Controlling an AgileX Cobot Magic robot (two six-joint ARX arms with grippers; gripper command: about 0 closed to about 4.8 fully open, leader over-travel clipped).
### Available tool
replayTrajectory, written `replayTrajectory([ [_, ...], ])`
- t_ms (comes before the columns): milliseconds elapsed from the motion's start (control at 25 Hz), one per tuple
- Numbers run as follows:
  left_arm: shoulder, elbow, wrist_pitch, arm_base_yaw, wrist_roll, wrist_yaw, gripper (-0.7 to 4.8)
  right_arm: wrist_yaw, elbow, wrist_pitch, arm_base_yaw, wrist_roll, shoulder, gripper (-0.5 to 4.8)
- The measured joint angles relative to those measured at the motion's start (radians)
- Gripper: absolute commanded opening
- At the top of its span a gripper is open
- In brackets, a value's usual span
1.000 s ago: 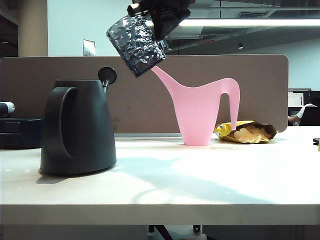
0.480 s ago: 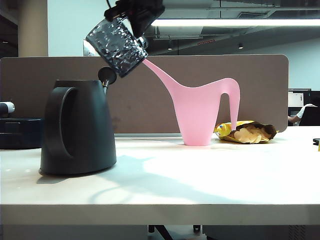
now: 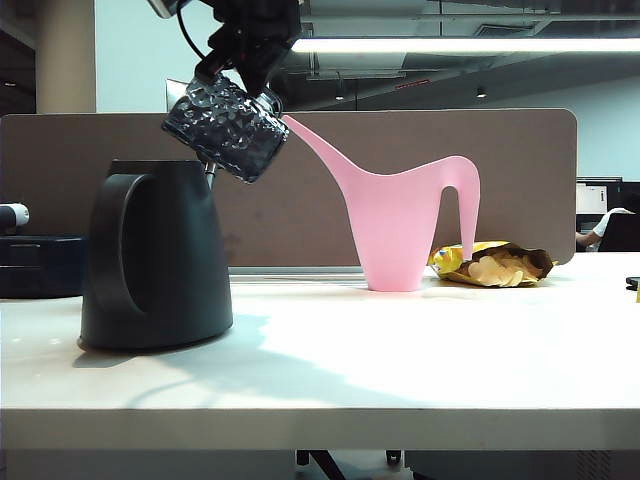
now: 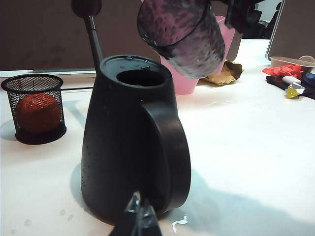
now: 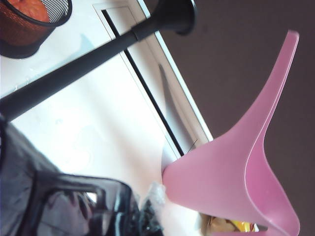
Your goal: Pour the water from the cup into the kettle.
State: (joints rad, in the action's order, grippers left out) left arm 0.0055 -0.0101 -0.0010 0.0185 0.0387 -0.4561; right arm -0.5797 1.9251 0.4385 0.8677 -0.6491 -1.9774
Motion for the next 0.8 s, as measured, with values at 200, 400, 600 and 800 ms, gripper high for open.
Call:
replayTrajectory([
  [200,0.000,0.000,0.000,0.000,0.000,0.006,-0.05,-0.038,0.000,-0.022,0.000,-0.075,0.000,-0.09],
  [400,0.000,0.000,0.000,0.000,0.000,0.008,-0.05,-0.064,0.000,-0.074,0.014,-0.142,0.000,-0.09],
  [600,0.000,0.000,0.000,0.000,0.000,0.011,-0.05,-0.077,0.002,-0.110,0.050,-0.211,-0.037,-0.09],
  [800,0.000,0.000,0.000,0.000,0.000,0.011,-0.05,-0.109,0.002,-0.134,0.055,-0.272,-0.049,-0.09],
])
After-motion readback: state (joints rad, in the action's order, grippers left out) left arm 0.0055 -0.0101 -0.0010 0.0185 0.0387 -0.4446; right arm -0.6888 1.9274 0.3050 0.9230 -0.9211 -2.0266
